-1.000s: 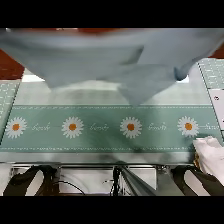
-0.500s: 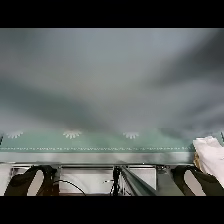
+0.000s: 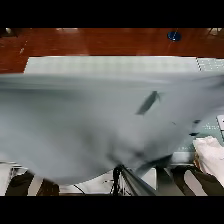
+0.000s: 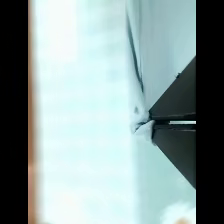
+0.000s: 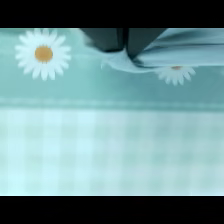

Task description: Fold the shirts.

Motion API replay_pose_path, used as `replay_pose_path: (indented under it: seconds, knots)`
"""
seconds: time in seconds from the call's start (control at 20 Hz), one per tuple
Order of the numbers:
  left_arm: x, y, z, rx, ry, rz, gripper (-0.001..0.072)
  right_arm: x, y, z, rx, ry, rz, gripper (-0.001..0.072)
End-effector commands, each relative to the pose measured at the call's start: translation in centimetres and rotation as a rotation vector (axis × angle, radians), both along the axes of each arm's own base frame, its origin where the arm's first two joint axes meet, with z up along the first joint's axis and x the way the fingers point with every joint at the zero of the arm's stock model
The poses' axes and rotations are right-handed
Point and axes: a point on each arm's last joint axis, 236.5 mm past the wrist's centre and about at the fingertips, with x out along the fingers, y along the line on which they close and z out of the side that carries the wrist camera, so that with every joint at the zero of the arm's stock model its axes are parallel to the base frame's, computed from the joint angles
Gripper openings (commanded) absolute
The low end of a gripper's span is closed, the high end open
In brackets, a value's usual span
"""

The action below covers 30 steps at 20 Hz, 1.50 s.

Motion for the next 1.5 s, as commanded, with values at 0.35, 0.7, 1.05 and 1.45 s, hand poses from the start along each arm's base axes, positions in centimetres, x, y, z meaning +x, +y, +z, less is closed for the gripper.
replay_pose_path:
  seconds: [0.35,0.7,1.05,1.45]
  knots:
    - [18.2,0.3,-18.1,-0.141,0.192,-0.087,0.0035,17.5,5.8,-15.1,0.011,-0.011,0.151,0.0025]
    - [25.4,1.7,-22.5,-0.125,0.134,-0.032,0.0035,25.2,4.8,-17.1,-0.036,-0.192,0.077,0.0025]
    - [31.2,2.3,-22.6,-0.092,-0.051,0.031,0.0035,30.7,3.6,-16.3,-0.038,-0.406,-0.011,0.0025]
    - [34.1,-0.8,-27.5,-0.067,-0.045,-0.007,0.0036,33.0,2.8,-19.3,-0.067,-0.436,-0.030,0.0026]
